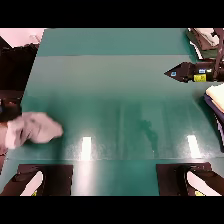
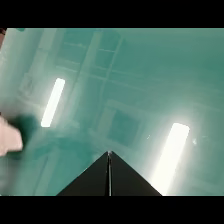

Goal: Fold the shirts.

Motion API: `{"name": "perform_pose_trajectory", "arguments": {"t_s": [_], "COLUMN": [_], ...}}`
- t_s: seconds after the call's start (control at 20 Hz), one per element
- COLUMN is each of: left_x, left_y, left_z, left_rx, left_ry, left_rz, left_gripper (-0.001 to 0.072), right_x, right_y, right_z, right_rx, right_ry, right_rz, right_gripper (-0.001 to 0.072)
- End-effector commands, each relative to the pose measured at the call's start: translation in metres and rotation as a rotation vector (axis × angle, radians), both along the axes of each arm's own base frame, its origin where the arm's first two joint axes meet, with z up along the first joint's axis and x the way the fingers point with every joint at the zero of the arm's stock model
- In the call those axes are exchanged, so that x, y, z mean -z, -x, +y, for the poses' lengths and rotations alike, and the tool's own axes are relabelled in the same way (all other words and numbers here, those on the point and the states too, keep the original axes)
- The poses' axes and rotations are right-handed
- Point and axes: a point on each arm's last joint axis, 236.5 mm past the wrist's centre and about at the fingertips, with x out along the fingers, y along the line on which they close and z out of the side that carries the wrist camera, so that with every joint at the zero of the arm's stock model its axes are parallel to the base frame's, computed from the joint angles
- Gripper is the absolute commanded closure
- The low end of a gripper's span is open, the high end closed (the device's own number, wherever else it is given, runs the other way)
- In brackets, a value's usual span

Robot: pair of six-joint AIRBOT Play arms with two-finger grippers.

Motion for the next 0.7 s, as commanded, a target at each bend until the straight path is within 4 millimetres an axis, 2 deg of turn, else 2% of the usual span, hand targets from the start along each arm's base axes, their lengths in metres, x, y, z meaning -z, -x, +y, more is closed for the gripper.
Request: {"name": "perform_pose_trajectory", "arguments": {"t_s": [0.0, 0.05, 0.15, 0.25, 0.3, 0.35, 0.45, 0.55, 0.65], "left_x": [-0.141, -0.174, -0.224, -0.250, -0.252, -0.245, -0.209, -0.150, -0.089], "left_y": [-0.019, -0.016, -0.003, 0.003, 0.001, -0.003, -0.017, -0.033, -0.052], "left_z": [-0.118, -0.145, -0.192, -0.227, -0.245, -0.260, -0.294, -0.322, -0.334], "left_rx": [0.352, 0.445, 0.597, 0.696, 0.757, 0.811, 0.919, 1.000, 1.054], "left_ry": [0.265, 0.319, 0.422, 0.512, 0.533, 0.535, 0.530, 0.514, 0.489], "left_rz": [-0.383, -0.478, -0.619, -0.672, -0.674, -0.650, -0.543, -0.365, -0.198], "left_gripper": [0.0685, 0.0685, 0.0685, 0.0685, 0.0686, 0.0685, 0.0685, 0.0685, 0.0684], "right_x": [-0.001, -0.001, -0.003, -0.014, -0.023, -0.033, -0.058, -0.083, -0.105], "right_y": [0.000, 0.000, 0.000, -0.003, -0.006, -0.008, -0.012, -0.013, -0.012], "right_z": [0.001, 0.001, 0.002, 0.007, 0.006, 0.006, 0.004, 0.004, 0.004], "right_rx": [-0.001, -0.001, -0.002, 0.003, 0.010, 0.011, 0.016, 0.014, 0.012], "right_ry": [-0.003, -0.004, -0.011, -0.054, -0.054, -0.052, -0.045, -0.037, -0.032], "right_rz": [0.000, 0.000, -0.003, -0.026, -0.051, -0.079, -0.145, -0.207, -0.260], "right_gripper": [0.0697, 0.0697, 0.0697, 0.0697, 0.0697, 0.0697, 0.0697, 0.0697, 0.0697]}}
